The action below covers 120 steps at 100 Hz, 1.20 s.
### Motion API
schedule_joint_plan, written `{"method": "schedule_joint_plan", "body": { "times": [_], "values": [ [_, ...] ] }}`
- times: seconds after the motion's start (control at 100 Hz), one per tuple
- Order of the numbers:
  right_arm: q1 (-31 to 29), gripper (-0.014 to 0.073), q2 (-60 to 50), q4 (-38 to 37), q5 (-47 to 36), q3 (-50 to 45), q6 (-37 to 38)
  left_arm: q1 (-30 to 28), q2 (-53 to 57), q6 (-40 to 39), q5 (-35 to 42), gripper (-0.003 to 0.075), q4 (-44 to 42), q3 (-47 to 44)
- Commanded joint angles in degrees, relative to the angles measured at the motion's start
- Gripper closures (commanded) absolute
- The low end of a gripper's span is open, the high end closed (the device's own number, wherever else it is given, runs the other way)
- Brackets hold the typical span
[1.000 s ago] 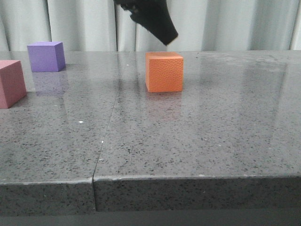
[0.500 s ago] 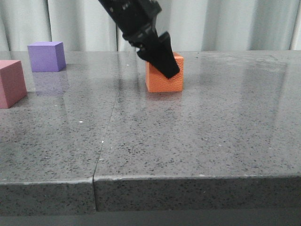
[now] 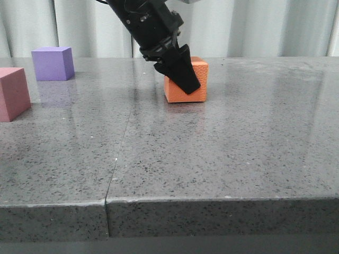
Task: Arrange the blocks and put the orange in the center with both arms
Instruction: 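Lower the left gripper onto the orange cube and grasp it, then lift the orange cube with the left gripper toward the purple cube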
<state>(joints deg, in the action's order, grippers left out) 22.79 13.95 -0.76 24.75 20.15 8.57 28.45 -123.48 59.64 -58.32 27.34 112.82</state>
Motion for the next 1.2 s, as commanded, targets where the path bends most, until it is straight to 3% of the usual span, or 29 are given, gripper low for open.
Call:
{"method": "schedule_joint_plan", "body": {
  "times": [0.0,0.29,0.48,0.61,0.99,1.19],
  "values": [
    [-0.15,0.0663,0.41,-0.40,-4.81,1.46,-0.70,0.37,4.22,-4.44,-0.38,0.0403,0.83,3.00],
    [-0.15,0.0663,0.41,-0.40,-4.81,1.46,-0.70,0.02,10.74,-36.64,-4.28,0.0403,-26.01,4.70],
    [-0.15,0.0663,0.41,-0.40,-4.81,1.46,-0.70,-3.96,15.81,-56.13,-5.15,0.0404,-30.71,4.70],
    [-0.15,0.0663,0.41,-0.40,-4.81,1.46,-0.70,-7.21,18.64,-60.34,-3.81,0.0404,-30.99,3.04],
    [-0.15,0.0663,0.41,-0.40,-4.81,1.46,-0.70,-13.34,24.31,-79.57,6.81,0.0404,-41.20,-12.66],
    [-0.15,0.0663,0.41,-0.40,-4.81,1.46,-0.70,-15.21,24.20,-81.14,12.30,0.0404,-41.05,-19.06]
  ]
}}
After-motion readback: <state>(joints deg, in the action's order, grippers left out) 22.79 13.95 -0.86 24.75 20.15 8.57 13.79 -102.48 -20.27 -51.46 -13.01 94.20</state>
